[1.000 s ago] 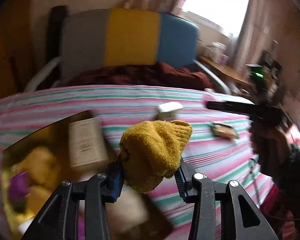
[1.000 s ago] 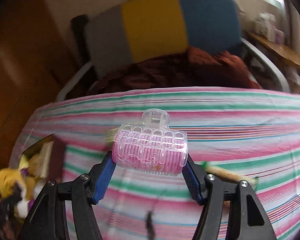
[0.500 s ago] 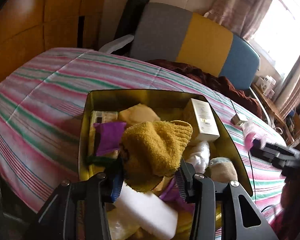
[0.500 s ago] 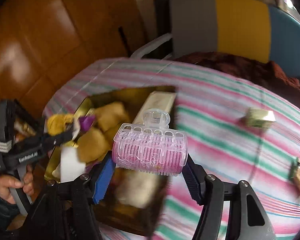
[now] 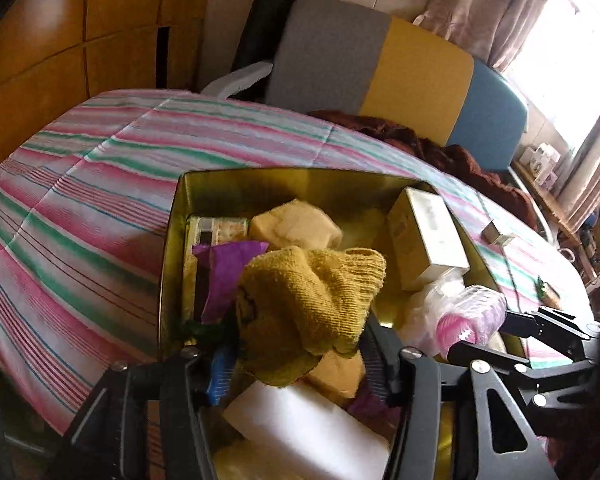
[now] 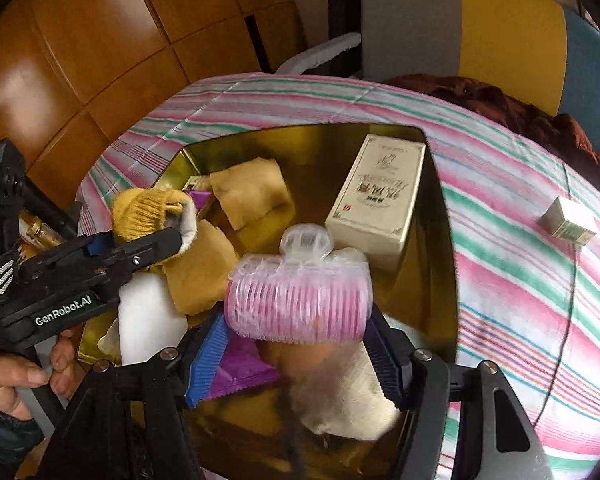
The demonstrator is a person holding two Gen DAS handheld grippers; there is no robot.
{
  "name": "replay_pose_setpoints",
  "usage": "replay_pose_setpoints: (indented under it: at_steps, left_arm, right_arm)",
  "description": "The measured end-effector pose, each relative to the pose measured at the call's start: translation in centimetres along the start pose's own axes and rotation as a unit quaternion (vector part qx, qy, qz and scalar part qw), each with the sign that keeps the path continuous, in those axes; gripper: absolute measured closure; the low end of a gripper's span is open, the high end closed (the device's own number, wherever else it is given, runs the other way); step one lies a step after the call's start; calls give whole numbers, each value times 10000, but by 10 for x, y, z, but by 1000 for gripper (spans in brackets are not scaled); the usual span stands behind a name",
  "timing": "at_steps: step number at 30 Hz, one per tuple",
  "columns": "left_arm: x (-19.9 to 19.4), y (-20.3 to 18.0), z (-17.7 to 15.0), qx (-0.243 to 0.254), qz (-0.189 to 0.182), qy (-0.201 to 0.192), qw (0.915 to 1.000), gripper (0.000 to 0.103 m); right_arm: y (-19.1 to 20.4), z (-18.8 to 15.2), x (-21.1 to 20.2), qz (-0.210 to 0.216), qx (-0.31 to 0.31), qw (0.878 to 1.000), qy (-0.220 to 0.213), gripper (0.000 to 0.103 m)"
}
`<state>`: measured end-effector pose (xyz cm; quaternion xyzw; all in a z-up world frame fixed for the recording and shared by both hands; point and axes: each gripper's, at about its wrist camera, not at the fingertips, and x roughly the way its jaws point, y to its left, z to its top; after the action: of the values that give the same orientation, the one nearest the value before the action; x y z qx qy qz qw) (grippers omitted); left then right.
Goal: Organize objects
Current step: 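Open the left gripper to drop the sock while the right gripper releases the roller into the tray, then move both open grippers from the tray back toward the remaining items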
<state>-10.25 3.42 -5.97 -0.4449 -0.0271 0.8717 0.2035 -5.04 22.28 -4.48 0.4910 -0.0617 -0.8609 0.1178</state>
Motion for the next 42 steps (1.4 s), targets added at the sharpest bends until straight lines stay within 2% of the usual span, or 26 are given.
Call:
replay_pose_setpoints:
  at_steps: [7, 11, 20, 25, 31, 42]
  left_arm:
    - [-4, 4, -2, -66, 7, -84, 9999, 34]
    - [-17, 3, -1, -53, 54, -316, 9995, 22]
    - [-40, 3, -3, 14, 310, -603, 9977, 21]
    - [-58, -8, -11, 353, 516, -843, 9945, 20]
    - [-76, -23, -16, 541, 530, -1039, 9917, 18]
    - [-89, -39, -23, 548, 697, -1258, 9881, 11]
  right_arm:
    - [1, -10, -6, -109, -34, 9999, 15, 36]
    - [-3, -16, -17, -17, 186, 9997, -125, 35]
    - [-2, -29, -36, -119, 407, 9985, -346, 35]
    - [6, -33, -49, -450, 324, 9966, -610, 35]
    - [15, -33, -68, -859, 223, 9913, -968, 35]
    - [15, -36, -77, -1313, 190, 9845, -1147, 35]
